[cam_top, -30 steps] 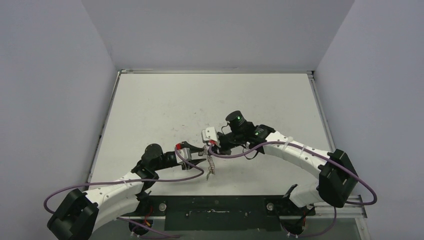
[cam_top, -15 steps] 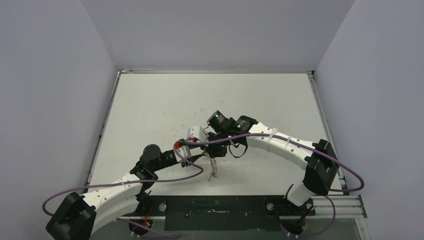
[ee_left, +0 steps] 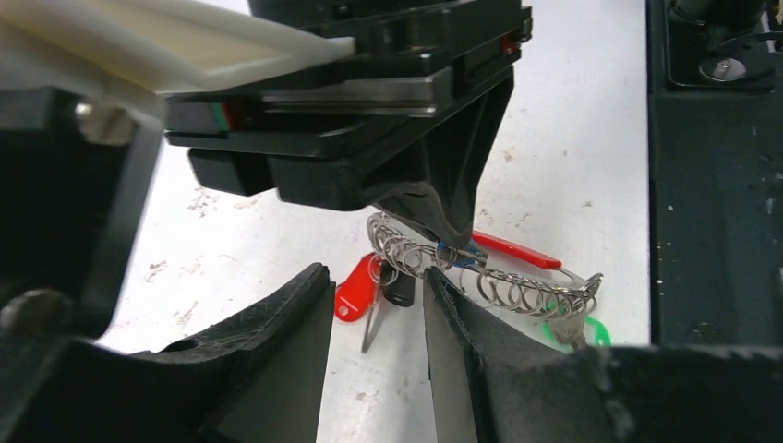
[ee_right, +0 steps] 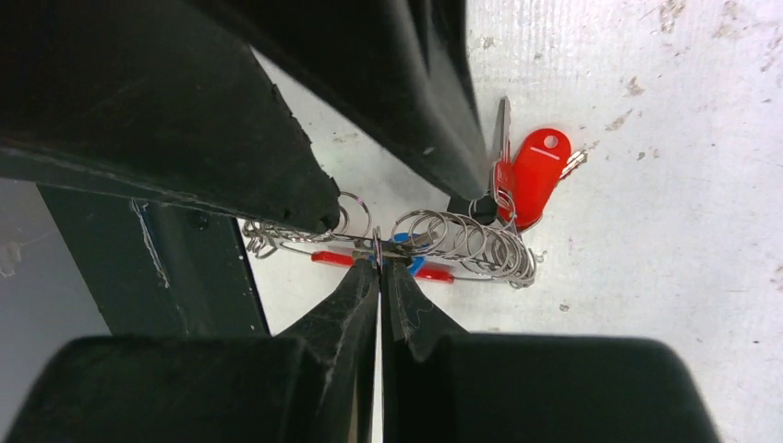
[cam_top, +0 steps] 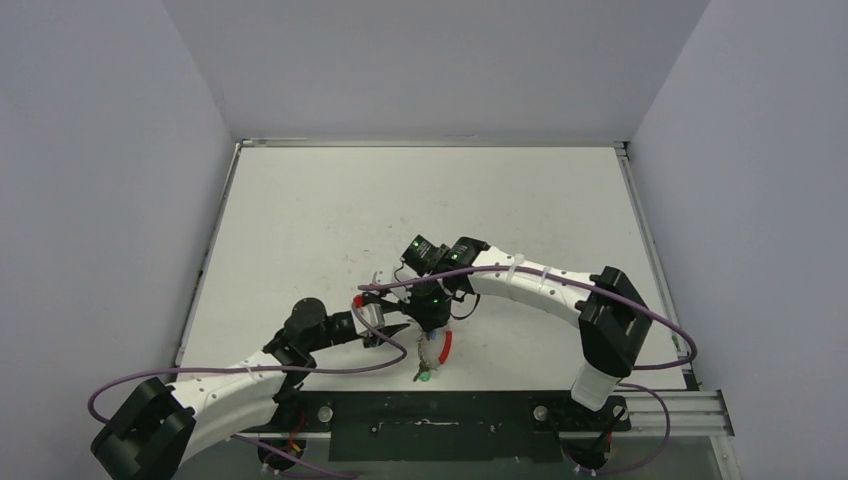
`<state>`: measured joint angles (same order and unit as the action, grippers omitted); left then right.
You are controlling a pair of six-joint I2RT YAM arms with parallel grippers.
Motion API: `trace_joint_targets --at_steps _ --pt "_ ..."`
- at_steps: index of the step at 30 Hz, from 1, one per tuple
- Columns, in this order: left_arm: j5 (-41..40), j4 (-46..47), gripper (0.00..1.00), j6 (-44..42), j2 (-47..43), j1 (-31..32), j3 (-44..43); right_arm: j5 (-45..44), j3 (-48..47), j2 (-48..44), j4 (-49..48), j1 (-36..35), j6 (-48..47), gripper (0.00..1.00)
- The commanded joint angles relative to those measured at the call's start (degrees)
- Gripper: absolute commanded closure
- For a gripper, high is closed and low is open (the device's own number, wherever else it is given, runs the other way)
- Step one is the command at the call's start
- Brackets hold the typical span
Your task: Put the keys on the keyring
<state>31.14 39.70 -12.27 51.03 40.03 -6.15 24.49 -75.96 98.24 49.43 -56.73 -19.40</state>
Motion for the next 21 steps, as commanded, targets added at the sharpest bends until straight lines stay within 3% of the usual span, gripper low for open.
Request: trace_joint_targets --at_steps 1,15,21 --pt "-0.13 4.45 0.62 0.42 2.1 4.56 0.69 4.24 0.89 -0.66 -9.48 -0.85 3.02 1.0" --pt "-4.76 13.0 0.62 -2.16 3.89 6.95 6.02 9.32 9.67 -6.01 -18.42 0.94 -0.86 1.0" --pt "-6.42 9.13 0.6 -4.46 -1.23 7.25 6.15 10.63 13.35 -9.39 -21.03 3.11 -1.78 1.0"
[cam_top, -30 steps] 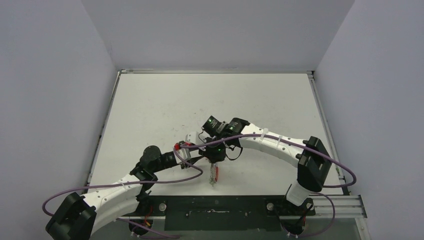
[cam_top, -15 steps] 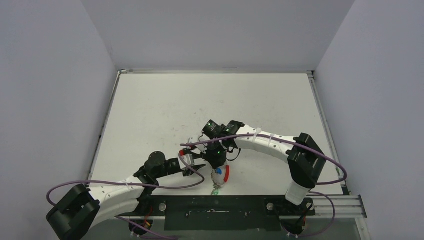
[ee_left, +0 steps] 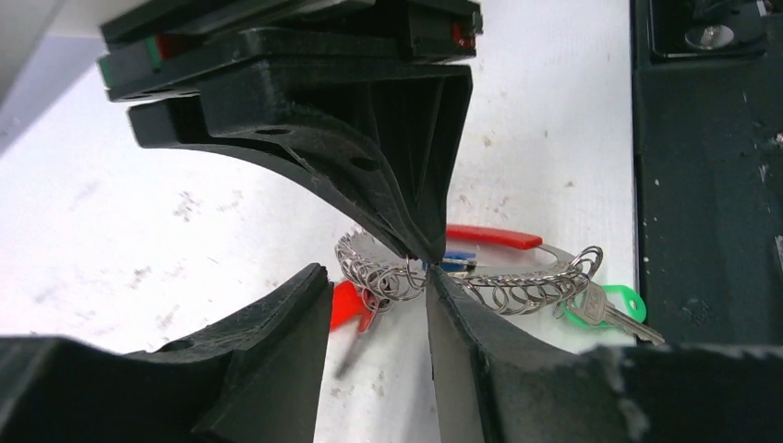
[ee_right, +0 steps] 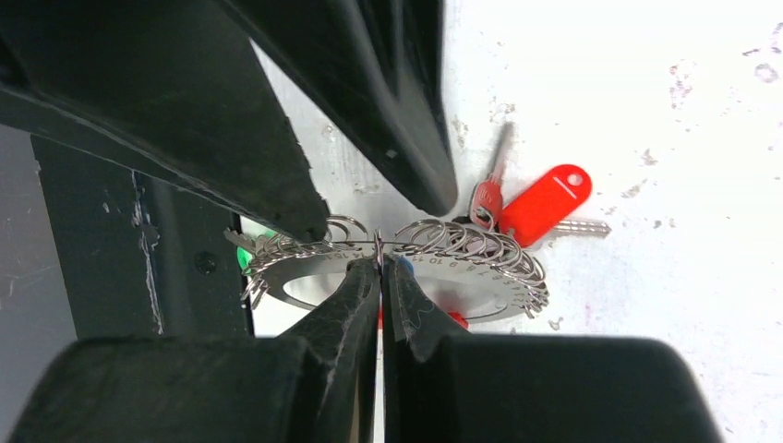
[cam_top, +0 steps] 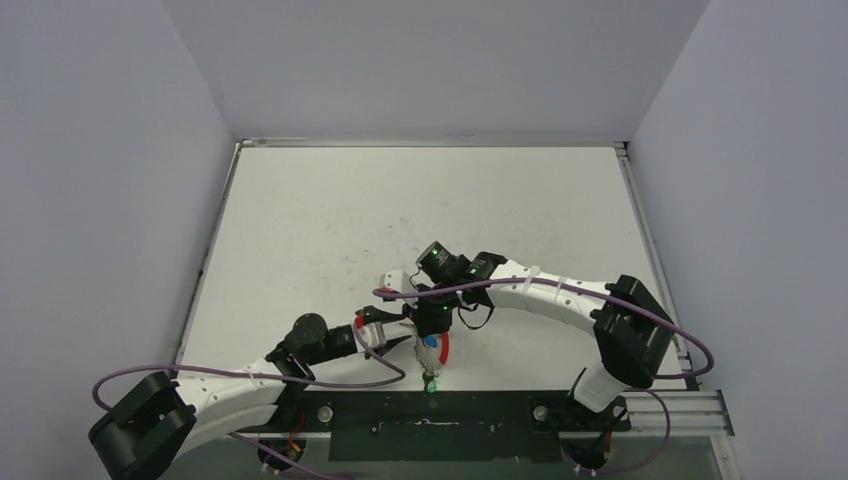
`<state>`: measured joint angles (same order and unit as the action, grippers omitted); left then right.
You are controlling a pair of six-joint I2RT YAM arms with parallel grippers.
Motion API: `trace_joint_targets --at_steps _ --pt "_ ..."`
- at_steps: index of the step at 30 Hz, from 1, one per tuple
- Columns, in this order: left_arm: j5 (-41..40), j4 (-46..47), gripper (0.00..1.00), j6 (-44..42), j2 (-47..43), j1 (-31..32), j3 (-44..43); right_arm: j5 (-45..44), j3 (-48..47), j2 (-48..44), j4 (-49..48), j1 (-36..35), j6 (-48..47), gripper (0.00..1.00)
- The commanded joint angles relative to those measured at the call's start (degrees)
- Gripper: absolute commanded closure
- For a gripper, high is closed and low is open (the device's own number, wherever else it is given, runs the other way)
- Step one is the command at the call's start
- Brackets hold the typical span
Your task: Put the keys on the keyring
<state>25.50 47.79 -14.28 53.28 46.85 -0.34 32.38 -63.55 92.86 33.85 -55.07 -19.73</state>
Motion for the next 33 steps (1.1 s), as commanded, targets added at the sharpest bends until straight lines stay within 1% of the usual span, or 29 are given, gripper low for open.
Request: trace_joint_targets --at_steps 1,6,11,16,28,31,33 --pt "-0.8 -0.06 0.59 -2.74 -4.12 0.48 0.34 2.99 1.08 -4.3 -5.38 1.75 -1.72 1.0" --pt "-0.29 -0.67 0.6 -2.8 -3.8 0.53 -0.23 4.1 1.15 -4.88 -5.04 2.32 -2.68 1.0" --pt "0.07 2.43 0.69 -1.89 -0.09 0.67 -1.08 4.9 0.74 -4.46 -5.14 2.33 -2.69 1.0" --pt "-0.25 3.43 0.78 -1.49 3.61 0.79 -2.71 5.54 0.69 -4.61 -4.93 2.25 -3.08 1.0" --pt "1.16 7.13 0.79 -0.59 8.6 1.23 -5.35 5.41 0.67 -4.46 -4.48 2.25 -3.3 1.0" --pt "1.62 7.55 0.83 -0.57 9.7 1.34 -5.67 5.33 0.49 -4.24 -4.38 2.25 -3.3 1.0" --pt "2.01 7.68 0.88 -0.68 10.42 1.48 -5.69 5.2 0.4 -4.19 -4.26 2.24 -3.3 1.0"
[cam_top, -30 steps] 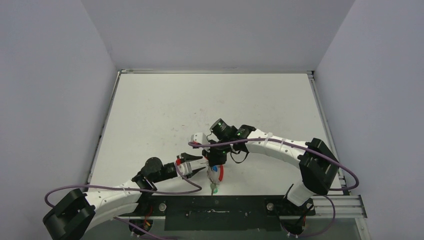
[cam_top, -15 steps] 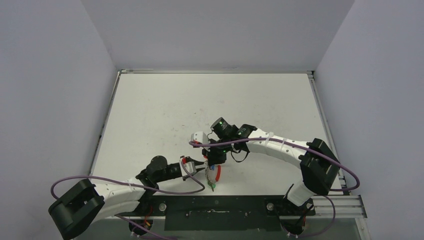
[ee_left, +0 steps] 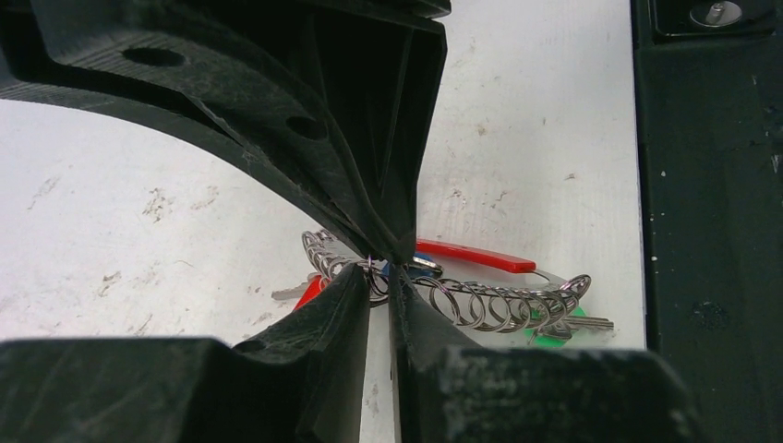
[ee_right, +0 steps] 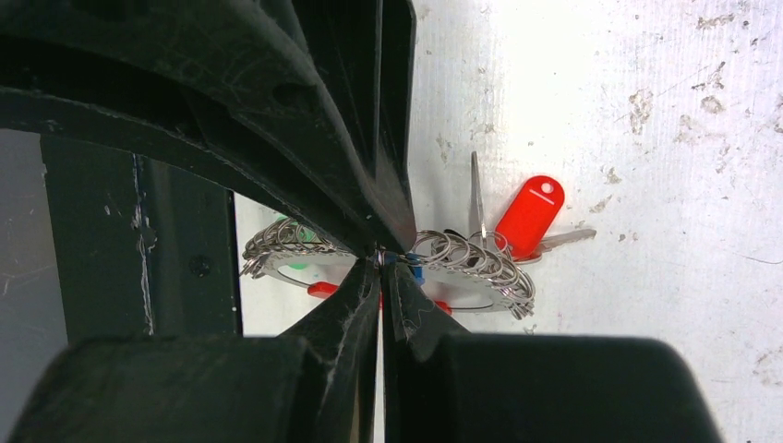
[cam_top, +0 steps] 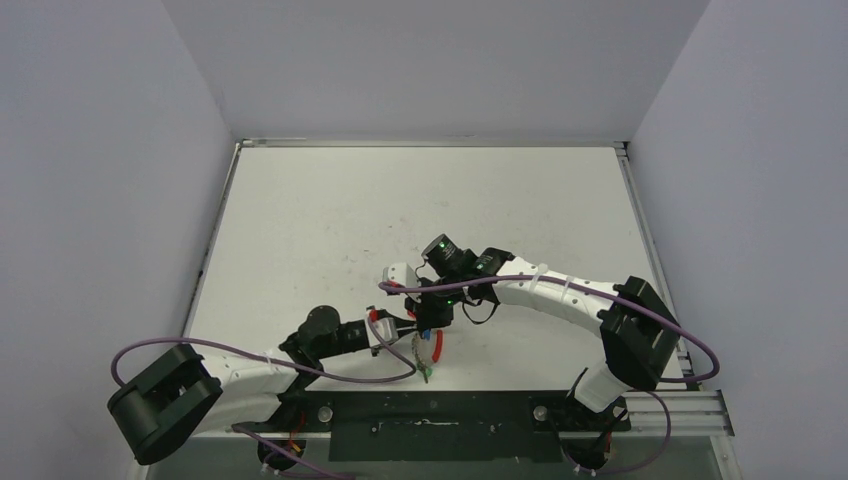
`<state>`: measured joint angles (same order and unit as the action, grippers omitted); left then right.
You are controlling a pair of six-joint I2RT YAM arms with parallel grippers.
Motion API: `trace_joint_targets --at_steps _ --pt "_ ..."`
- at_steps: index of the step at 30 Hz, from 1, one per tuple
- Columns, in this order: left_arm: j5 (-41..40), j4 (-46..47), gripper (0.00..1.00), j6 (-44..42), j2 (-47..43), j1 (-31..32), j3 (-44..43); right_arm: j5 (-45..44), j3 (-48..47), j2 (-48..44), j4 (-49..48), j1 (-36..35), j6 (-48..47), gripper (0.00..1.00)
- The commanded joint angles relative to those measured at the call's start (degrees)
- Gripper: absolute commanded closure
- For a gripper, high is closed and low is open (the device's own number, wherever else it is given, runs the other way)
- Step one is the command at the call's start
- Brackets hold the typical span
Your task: Put the keys on the keyring
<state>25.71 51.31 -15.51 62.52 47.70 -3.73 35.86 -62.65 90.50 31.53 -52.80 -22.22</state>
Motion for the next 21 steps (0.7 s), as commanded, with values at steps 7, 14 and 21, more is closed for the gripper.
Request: trace_joint_targets --at_steps 7,14,21 --pt "2.71 3.31 1.0 -0.24 2.68 0.64 -2.63 1.5 -0.54 -2.43 -1.6 -0.03 -1.38 1.0" --pt "2.67 -0.57 1.0 -1.13 2.74 0.73 -4.26 0.54 -0.54 -2.86 -1.77 -0.03 -1.43 1.0" --pt "1.11 -3.11 0.85 -2.69 1.6 1.36 -4.91 0.44 -0.63 -3.14 -1.72 -0.03 -1.6 1.0"
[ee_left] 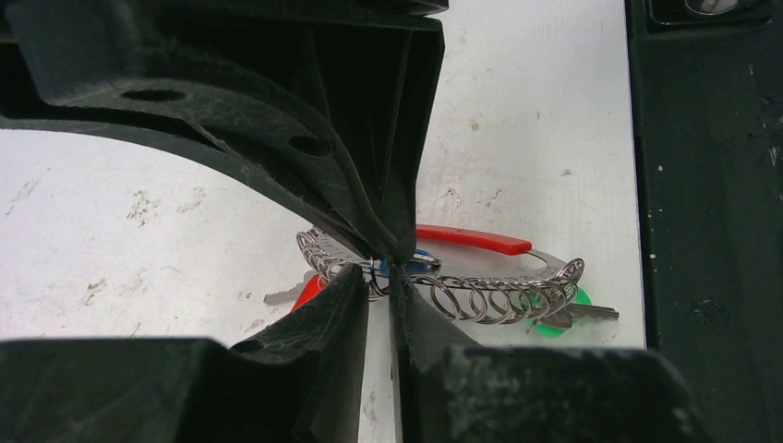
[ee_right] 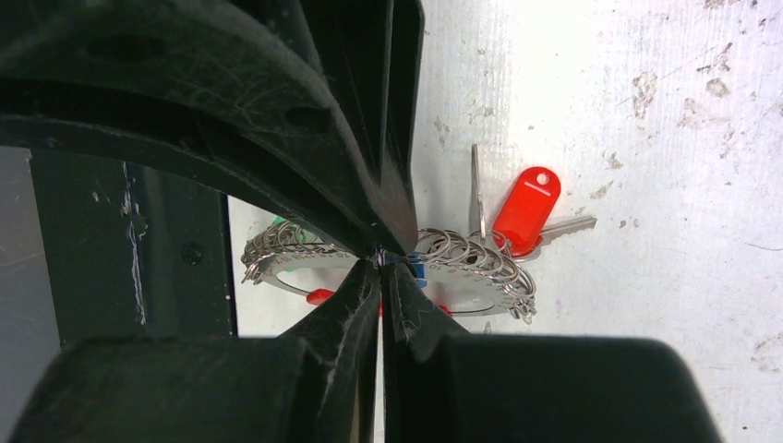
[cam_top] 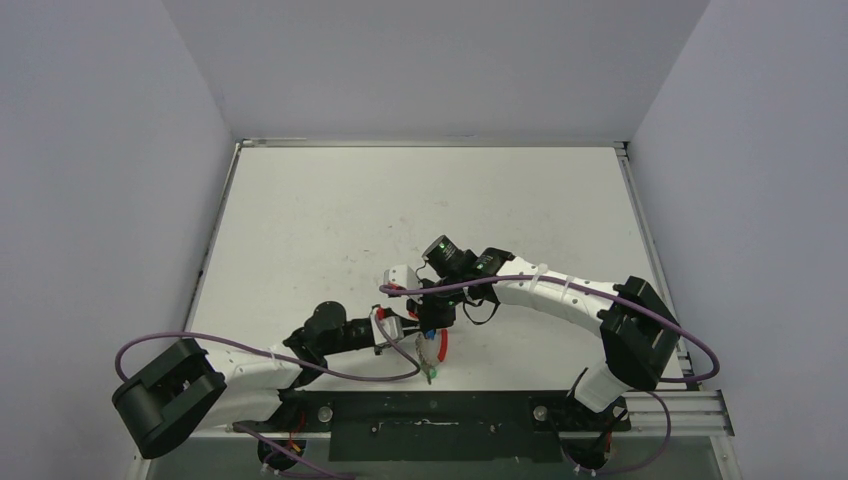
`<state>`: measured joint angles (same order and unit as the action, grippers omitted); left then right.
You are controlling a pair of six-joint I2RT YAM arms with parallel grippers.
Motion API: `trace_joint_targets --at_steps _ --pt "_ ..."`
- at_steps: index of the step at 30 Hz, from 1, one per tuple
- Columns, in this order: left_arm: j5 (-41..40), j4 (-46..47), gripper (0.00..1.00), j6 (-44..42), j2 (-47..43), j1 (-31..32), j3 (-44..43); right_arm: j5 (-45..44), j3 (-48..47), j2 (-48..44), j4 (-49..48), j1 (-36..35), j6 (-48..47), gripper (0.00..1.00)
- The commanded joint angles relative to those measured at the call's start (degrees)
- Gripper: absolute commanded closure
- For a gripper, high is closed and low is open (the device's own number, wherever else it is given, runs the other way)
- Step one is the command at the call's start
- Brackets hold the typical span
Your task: Put the keys on the keyring
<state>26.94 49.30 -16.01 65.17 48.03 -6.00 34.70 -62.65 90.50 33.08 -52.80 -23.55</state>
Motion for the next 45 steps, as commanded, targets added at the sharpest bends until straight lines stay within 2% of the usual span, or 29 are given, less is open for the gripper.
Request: trace_joint_targets --at_steps 1,4,8,12,16,23,24,30,32,37,45 --pt "-0.17 -1.39 0.82 -2.52 -1.31 1.23 -2.67 1.67 -0.7 -3.09 -3.16 -0.03 -0.27 1.0" --pt "-0.61 -1.64 0.75 -3.05 -1.62 1.45 -2.72 1.78 -0.72 -2.91 -3.11 -0.03 -0.27 1.0" --pt "-0.66 -1.59 0.75 -3.44 -1.17 1.71 -2.96 1.95 -0.8 -2.87 -3.1 -0.03 -0.31 1.0" --pt "-0.29 -1.6 0.82 -3.91 -0.43 2.05 -3.21 2.02 -0.91 -2.87 -2.98 -0.03 -0.44 1.0" --pt "0.52 -1.68 1.0 -4.62 0.12 2.07 -3.47 2.04 -1.07 -2.78 -2.76 -0.03 -0.62 1.0" --pt "-0.08 -3.63 1.0 -5.16 -0.87 2.15 -3.54 0.86 -0.98 -3.16 -3.21 0.05 -0.47 1.0" --pt "-0.42 -3.74 1.0 -5.17 -1.18 2.15 -3.5 0.67 -0.88 -3.4 -3.46 0.17 -0.25 0.99" --pt "-2.47 -2.14 1.0 -4.06 -2.94 2.15 -2.29 1.33 2.33 -6.98 -8.63 2.52 1.75 0.61" --pt "-3.24 -0.53 1.0 -3.57 -3.33 2.16 -1.51 3.1 4.12 -8.85 -10.99 4.29 2.26 0.55" --pt "-4.02 3.16 1.0 -2.75 -4.59 2.15 0.07 9.23 8.96 -12.42 -16.57 6.89 -0.29 0.51" --pt "-3.39 8.25 1.0 -1.29 -6.87 2.15 1.53 15.12 18.81 -19.16 -27.74 7.44 -5.58 0.53"
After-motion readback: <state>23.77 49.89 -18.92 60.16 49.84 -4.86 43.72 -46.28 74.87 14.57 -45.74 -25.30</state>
